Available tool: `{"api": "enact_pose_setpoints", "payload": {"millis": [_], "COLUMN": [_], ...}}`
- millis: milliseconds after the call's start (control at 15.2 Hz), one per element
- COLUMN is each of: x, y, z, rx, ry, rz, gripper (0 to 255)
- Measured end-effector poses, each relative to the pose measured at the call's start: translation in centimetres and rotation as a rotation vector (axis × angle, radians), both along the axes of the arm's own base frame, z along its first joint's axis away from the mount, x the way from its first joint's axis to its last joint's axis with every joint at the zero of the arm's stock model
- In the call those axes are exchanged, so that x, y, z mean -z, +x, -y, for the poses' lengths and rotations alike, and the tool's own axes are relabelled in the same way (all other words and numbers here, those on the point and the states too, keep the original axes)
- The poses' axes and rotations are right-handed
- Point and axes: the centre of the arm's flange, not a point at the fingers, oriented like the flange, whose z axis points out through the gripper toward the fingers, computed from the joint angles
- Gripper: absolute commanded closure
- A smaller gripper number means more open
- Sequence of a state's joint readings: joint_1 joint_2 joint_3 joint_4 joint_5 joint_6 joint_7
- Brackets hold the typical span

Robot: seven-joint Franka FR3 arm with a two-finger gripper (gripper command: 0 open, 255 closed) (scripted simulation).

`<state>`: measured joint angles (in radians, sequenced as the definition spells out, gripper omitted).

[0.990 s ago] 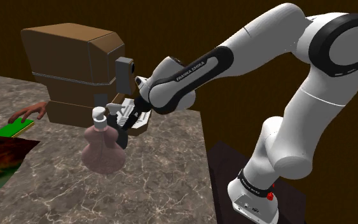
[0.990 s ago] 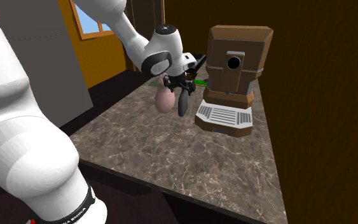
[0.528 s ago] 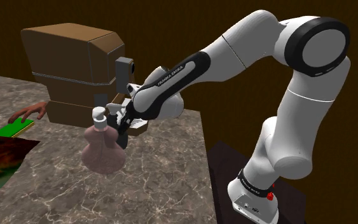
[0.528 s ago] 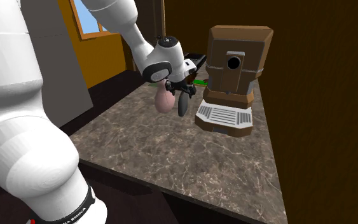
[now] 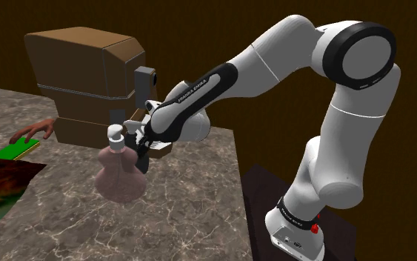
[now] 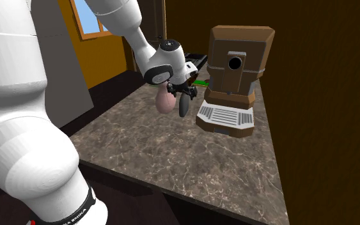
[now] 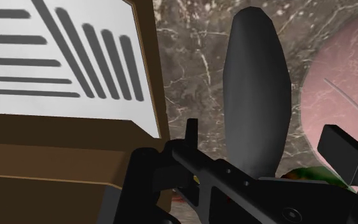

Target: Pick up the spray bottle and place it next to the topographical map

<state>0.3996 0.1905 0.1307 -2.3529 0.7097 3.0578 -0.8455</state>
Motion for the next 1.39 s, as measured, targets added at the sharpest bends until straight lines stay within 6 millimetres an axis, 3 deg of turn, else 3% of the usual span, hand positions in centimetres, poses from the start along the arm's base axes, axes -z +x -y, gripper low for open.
{"api": "enact_pose_setpoints", "payload": {"millis": [66, 132, 792, 1386], "x": [0.0, 0.0, 0.0, -4.1], "y": [0.0, 0.0, 0.0, 0.0], "z": [0.0, 0.0, 0.0, 0.0], "rx": [0.0, 0.0, 0.0, 0.0], "ry": [0.0, 0.0, 0.0, 0.001], "rz": [0.0, 0.0, 0.0, 0.0], "gripper": [0, 255, 255, 255]}}
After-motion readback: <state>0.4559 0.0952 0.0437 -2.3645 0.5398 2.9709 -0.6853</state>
